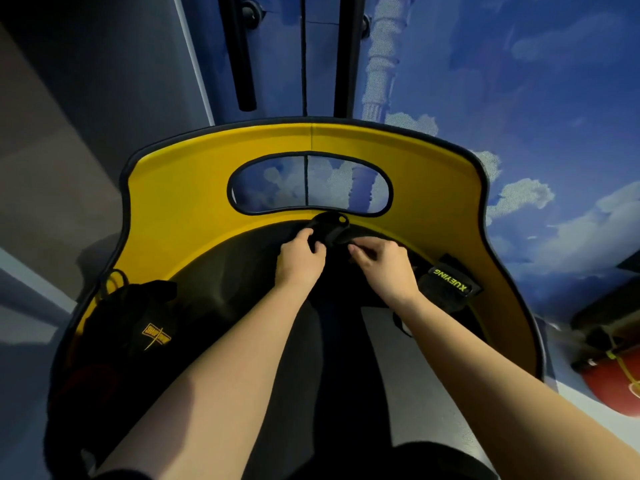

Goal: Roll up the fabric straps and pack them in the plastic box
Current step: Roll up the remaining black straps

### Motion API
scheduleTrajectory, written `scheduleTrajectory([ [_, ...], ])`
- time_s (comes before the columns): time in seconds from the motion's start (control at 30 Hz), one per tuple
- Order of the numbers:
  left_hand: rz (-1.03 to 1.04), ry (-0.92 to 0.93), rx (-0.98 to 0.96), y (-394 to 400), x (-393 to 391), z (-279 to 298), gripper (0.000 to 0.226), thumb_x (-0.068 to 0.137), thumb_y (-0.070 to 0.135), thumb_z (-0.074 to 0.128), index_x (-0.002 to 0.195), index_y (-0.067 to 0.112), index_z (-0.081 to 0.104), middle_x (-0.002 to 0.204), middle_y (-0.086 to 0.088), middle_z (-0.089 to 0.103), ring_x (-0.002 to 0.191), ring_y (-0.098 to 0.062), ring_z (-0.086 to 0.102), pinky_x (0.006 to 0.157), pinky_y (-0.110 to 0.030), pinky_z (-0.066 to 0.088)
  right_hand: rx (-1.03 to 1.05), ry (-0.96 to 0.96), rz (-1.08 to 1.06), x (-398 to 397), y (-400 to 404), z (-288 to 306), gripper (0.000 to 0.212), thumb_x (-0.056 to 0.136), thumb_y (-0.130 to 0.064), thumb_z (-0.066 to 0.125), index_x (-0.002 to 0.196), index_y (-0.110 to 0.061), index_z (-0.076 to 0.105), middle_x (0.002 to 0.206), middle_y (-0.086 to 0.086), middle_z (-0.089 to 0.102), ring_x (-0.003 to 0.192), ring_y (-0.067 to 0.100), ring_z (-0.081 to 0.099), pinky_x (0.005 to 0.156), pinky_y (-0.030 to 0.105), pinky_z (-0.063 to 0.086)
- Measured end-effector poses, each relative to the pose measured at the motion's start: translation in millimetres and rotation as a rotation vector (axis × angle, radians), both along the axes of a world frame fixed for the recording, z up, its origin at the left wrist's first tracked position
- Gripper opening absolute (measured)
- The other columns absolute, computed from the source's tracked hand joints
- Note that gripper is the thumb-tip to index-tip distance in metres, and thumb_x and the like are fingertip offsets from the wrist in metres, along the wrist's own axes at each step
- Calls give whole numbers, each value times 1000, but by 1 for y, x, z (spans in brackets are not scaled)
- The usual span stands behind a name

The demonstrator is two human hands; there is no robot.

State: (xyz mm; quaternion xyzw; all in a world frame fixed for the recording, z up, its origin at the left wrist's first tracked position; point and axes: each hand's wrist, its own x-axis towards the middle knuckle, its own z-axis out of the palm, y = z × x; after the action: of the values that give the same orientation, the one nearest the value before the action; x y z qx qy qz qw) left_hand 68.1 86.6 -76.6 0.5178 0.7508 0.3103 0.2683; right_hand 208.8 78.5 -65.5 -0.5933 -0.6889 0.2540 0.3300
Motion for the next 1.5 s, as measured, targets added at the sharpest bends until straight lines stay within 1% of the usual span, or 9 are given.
scheduleTrajectory([
  [0.13,-40,-145,-79,-1,3,6,66,86,47,59,144,26,34,146,-8,40,130,-26,44,95,-34,41,-29,15,158,-10,-19,-5,21,92,-18,57,109,-14,68,104,1,72,98,11,64,70,8,37],
  [0.4,-165,176,-29,-10,-14,3,43,99,37,39,139,22,43,136,-12,52,123,-30,50,98,-39,42,-113,7,344,-12,-28,-10,17,92,-19,57,105,-17,69,99,-8,69,94,1,60,78,4,39],
  [0.53,68,6,102,-15,-20,7,31,103,25,31,111,12,57,107,-10,59,98,-21,55,76,-22,43,-217,33,411,-8,-27,-11,11,90,-17,62,95,-18,70,85,-15,66,78,-16,58,73,0,40],
  [0.7,206,-221,144,-12,-32,7,36,103,19,30,122,0,53,119,-16,58,113,-29,57,95,-32,47,-364,96,516,-8,-23,-6,18,86,-13,66,75,-28,66,78,-7,70,72,-9,60,80,17,45],
  [0.83,371,-531,94,-11,-48,6,37,103,19,28,130,1,47,126,-15,53,109,-29,56,85,-39,52,-484,201,590,-4,-23,0,21,86,-2,63,75,-20,67,74,-6,72,75,0,66,76,15,49],
  [1.03,375,-549,63,-21,-67,14,37,103,18,29,130,1,46,133,-20,50,121,-37,51,92,-49,51,-561,296,526,8,-19,9,6,90,-2,56,87,-2,60,74,-6,74,76,5,70,75,22,54],
  [1.17,320,-472,69,-30,-63,18,36,103,21,28,125,1,49,127,-18,53,116,-34,54,85,-43,54,-546,351,377,9,-19,12,15,83,-21,69,93,-10,64,87,2,73,85,12,68,85,28,51],
  [1.33,322,-468,132,-46,-45,22,25,103,22,30,109,11,51,103,-9,50,89,-22,53,78,-36,53,-394,377,157,-14,-29,10,24,71,-44,77,75,-23,67,69,-18,67,69,-7,61,65,9,45],
  [1.5,211,-532,112,-57,-30,14,26,95,30,51,119,20,55,104,2,57,94,-15,56,88,-36,51,-329,529,79,-40,-42,5,19,74,-31,78,72,-14,70,75,3,72,75,20,69,66,32,55],
])
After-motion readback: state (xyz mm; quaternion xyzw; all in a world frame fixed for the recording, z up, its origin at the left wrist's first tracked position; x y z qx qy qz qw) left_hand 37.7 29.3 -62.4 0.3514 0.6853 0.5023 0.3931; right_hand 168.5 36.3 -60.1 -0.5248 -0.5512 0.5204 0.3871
